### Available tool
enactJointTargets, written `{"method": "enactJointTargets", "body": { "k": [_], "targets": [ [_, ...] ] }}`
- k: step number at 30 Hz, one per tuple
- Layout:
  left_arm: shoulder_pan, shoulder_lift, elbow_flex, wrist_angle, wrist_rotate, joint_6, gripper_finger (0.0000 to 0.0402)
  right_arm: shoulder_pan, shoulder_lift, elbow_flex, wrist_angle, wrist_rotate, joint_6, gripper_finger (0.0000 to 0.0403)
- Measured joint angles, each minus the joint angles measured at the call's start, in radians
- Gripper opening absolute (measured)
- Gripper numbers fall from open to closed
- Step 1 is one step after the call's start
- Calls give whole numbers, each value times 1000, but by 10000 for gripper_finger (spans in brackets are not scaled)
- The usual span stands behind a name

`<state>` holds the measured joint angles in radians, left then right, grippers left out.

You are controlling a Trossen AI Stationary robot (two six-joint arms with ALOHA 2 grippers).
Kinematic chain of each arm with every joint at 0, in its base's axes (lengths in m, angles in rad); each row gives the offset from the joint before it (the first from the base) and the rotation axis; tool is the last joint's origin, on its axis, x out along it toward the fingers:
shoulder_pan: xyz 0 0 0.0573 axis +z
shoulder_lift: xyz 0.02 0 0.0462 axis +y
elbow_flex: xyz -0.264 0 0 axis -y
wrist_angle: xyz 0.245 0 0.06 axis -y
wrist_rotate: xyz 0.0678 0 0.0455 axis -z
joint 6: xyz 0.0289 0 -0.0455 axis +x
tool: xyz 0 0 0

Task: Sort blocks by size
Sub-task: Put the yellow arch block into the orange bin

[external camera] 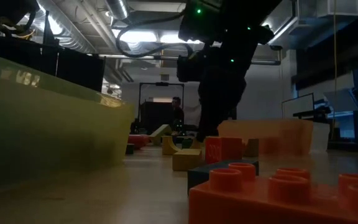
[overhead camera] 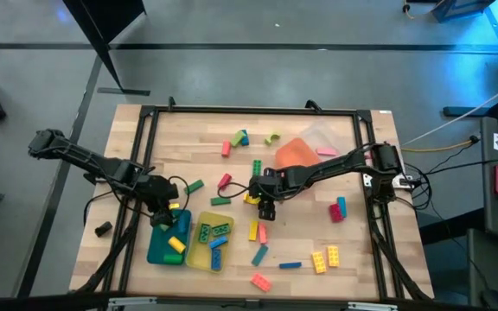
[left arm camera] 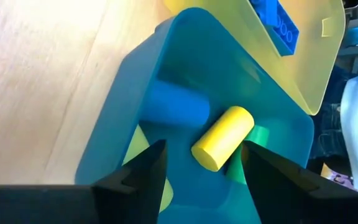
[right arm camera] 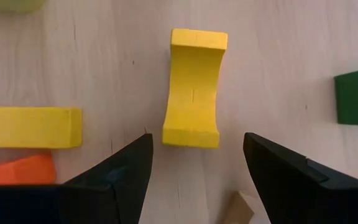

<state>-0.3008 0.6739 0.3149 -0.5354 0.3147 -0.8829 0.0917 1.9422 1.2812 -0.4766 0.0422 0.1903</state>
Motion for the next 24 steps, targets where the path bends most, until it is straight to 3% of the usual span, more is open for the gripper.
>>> {"method": "enactJointTargets", "body": {
  "k": [9, 18, 24],
  "targets": [
    [0, 0, 0, 4, -30, 0, 189, 0, 49, 0, 28, -7, 24, 247],
    [0, 0, 0, 5, -31, 0, 183, 0, 53, 0, 51, -8, 27, 133],
    [0, 0, 0, 85, -41, 0, 182, 0, 53, 59, -30, -8, 37, 132]
  ]
}}
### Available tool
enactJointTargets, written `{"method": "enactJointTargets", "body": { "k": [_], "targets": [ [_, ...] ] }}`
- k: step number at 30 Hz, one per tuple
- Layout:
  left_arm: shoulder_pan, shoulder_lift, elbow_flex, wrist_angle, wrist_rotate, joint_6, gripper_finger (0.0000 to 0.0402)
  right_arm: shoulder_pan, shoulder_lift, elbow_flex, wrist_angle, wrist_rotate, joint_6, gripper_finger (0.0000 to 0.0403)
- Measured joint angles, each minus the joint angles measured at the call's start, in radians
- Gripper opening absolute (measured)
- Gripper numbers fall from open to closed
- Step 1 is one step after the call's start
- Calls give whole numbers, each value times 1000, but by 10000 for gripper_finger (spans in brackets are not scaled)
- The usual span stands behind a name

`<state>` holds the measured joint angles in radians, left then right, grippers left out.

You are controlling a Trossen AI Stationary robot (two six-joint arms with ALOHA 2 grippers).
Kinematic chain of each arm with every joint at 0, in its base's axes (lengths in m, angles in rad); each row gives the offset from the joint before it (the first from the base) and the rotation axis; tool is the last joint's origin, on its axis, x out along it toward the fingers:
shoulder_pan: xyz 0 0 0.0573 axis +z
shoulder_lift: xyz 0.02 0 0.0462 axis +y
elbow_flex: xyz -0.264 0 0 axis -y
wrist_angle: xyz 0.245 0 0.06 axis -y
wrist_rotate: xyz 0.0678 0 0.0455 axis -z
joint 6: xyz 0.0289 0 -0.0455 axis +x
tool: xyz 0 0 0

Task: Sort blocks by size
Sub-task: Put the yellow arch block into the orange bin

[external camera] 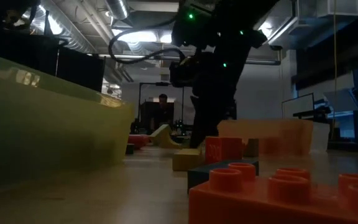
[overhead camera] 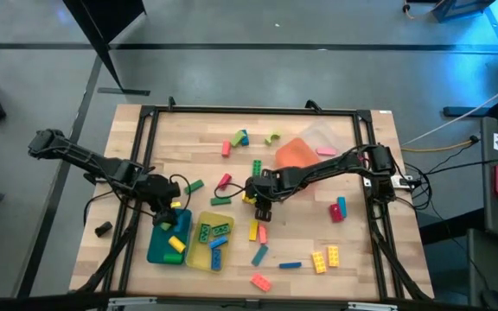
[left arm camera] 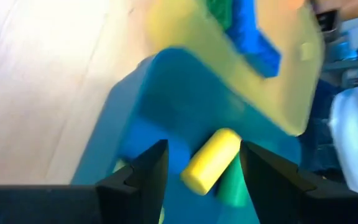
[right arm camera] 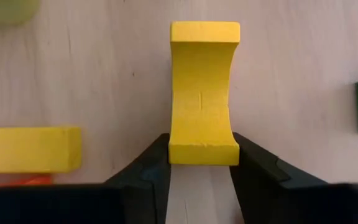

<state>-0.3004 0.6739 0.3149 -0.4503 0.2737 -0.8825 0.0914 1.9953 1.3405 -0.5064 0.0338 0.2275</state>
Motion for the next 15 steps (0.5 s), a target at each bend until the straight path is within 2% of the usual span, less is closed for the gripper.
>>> {"method": "enactJointTargets", "body": {
  "k": [4, 8, 15],
  "targets": [
    [0, 0, 0, 72, -1, 9, 182, 0, 0, 104, -171, 0, -50, 134],
    [0, 0, 0, 144, -33, 58, 182, 0, 0, 229, -372, 3, -127, 155],
    [0, 0, 0, 265, -79, 138, 182, 0, -1, 376, -630, 123, -246, 135]
  ]
}}
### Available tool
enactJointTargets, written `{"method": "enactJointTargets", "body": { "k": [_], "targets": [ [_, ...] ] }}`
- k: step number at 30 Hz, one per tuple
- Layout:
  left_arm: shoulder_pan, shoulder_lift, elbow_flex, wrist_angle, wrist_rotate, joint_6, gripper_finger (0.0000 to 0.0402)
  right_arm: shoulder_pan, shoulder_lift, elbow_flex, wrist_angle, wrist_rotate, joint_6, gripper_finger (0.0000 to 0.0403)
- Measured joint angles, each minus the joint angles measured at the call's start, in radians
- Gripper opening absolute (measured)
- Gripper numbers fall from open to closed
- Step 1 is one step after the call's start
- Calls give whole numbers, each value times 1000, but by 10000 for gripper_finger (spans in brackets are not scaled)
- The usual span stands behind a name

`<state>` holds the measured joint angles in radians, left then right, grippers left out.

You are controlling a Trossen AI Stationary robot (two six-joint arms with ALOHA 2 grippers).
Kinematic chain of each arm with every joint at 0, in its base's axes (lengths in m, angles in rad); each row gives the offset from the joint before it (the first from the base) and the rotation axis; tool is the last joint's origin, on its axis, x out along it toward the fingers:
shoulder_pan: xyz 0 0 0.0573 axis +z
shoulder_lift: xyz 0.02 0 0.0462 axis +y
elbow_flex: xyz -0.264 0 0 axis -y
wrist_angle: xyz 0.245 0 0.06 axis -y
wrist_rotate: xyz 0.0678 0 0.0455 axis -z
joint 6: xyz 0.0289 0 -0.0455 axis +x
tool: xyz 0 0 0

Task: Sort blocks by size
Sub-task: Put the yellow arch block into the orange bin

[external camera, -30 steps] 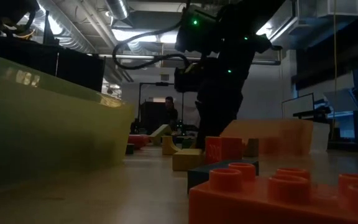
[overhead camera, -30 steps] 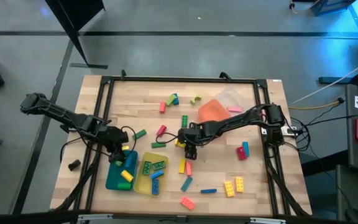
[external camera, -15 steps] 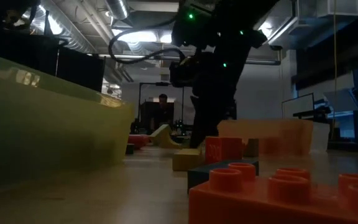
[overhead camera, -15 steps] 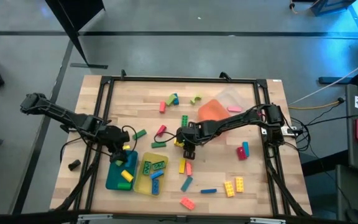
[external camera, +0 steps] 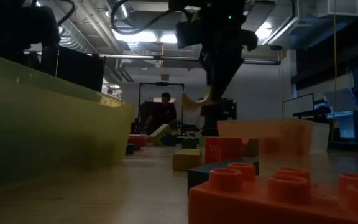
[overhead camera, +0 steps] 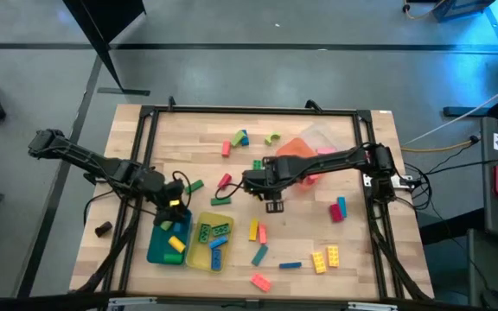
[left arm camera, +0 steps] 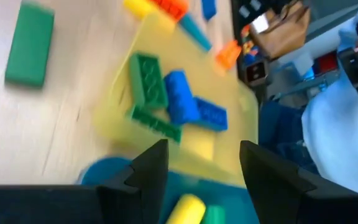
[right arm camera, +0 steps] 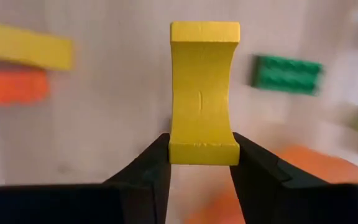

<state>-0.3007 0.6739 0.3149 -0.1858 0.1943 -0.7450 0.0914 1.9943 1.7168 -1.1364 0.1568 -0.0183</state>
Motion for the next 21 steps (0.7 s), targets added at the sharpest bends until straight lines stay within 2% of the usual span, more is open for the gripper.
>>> {"method": "enactJointTargets", "body": {
  "k": [3, 9, 17, 21],
  "targets": [
    [0, 0, 0, 57, -35, 33, 182, -7, 0, 23, -82, 63, -29, 135],
    [0, 0, 0, 104, -179, 128, 182, -57, 0, 26, -214, 75, -43, 158],
    [0, 0, 0, 99, -308, 178, 182, -189, -1, 24, -362, 195, -82, 135],
    [0, 0, 0, 99, -383, 177, 182, -273, -1, 24, -366, 170, -89, 147]
  ]
}}
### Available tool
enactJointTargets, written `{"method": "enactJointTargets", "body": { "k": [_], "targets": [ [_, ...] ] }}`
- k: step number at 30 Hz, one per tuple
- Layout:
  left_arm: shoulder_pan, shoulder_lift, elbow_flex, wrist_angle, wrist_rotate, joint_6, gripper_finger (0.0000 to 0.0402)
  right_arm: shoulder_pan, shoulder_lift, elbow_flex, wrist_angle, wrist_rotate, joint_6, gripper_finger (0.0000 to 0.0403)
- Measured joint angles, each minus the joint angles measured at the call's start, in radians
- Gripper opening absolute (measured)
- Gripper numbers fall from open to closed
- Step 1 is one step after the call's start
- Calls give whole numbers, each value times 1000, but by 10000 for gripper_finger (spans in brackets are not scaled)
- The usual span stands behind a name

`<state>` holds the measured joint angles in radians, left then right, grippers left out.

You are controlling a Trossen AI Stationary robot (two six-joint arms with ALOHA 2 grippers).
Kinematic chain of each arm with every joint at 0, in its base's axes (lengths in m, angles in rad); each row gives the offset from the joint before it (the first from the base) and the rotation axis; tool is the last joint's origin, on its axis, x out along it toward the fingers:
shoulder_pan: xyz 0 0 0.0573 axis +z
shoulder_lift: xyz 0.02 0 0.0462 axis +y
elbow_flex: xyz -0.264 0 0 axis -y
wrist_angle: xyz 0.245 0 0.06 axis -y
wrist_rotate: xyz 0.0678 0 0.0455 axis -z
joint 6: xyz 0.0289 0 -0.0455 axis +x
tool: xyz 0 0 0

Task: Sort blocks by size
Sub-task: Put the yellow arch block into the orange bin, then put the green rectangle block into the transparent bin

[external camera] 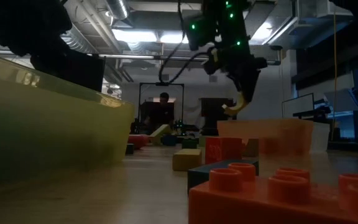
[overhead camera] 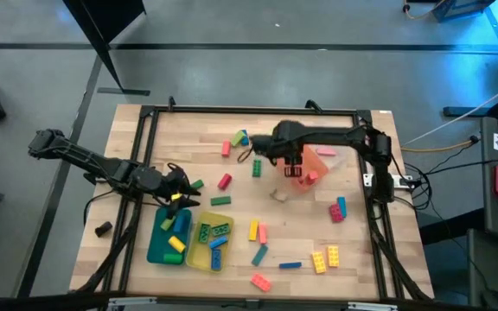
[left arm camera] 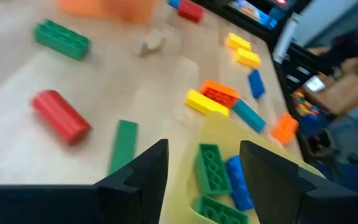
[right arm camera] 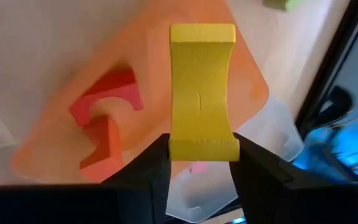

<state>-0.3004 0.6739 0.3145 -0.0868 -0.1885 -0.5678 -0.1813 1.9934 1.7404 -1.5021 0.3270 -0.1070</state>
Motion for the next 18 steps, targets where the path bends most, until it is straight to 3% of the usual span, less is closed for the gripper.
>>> {"method": "enactJointTargets", "body": {
  "k": [7, 18],
  "targets": [
    [0, 0, 0, -6, -160, 3, 182, -96, 0, 0, 7, -76, 6, 196],
    [36, 12, 0, -57, -262, 20, 182, -99, 0, -1, 8, -84, 58, 205]
  ]
}}
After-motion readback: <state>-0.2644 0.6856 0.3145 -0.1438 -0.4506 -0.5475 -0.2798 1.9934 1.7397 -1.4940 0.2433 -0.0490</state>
